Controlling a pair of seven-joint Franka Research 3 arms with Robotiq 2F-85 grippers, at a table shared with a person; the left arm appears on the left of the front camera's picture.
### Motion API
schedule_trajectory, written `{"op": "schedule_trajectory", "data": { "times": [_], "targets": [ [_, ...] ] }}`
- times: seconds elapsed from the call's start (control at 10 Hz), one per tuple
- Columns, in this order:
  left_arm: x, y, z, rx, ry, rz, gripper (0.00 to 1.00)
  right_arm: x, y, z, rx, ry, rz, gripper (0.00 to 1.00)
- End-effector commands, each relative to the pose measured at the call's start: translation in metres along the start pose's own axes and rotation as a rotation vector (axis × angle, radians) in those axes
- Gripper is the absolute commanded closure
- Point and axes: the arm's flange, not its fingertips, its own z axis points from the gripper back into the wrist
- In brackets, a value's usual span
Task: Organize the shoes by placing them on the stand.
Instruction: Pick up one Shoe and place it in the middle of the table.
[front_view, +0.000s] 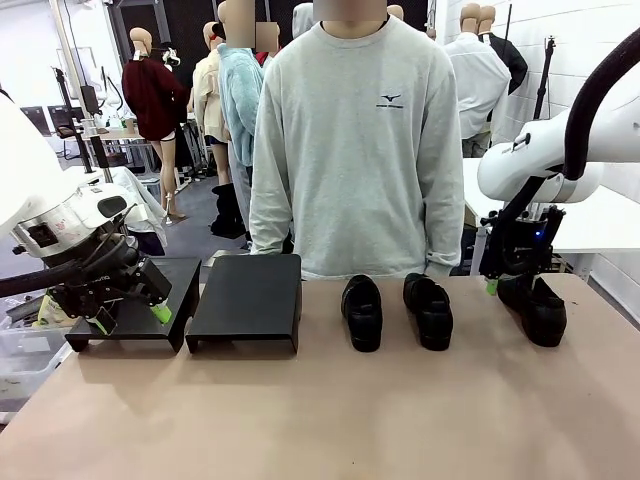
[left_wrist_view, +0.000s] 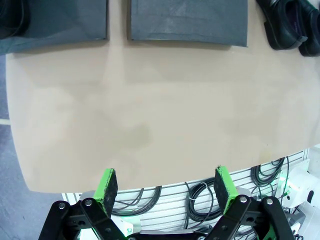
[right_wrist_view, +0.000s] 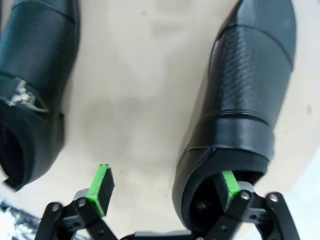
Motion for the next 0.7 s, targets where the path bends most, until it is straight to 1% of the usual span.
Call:
{"op": "schedule_trajectory", "data": {
  "times": [0.0, 0.3, 0.4, 0.6],
  "targets": [
    [-0.001, 0.000, 0.000, 0.001, -0.001, -0.003, 0.00, 0.006, -0.004, -0.009, -0.033, 0.047, -0.061, 0.00],
    [-0.001, 0.000, 0.000, 0.001, -0.001, -0.003, 0.00, -0.004, -0.008, -0.033, 0.017, 0.077, -0.097, 0.00],
    [-0.001, 0.000, 0.000, 0.001, -0.001, -0.003, 0.00, -0.006, -0.008, -0.031, 0.008, 0.055, -0.087, 0.11],
    [-0.001, 0.000, 0.000, 0.001, -0.001, -0.003, 0.00, -0.007, -0.009, -0.025, -0.007, 0.041, -0.087, 0.47]
  ]
}}
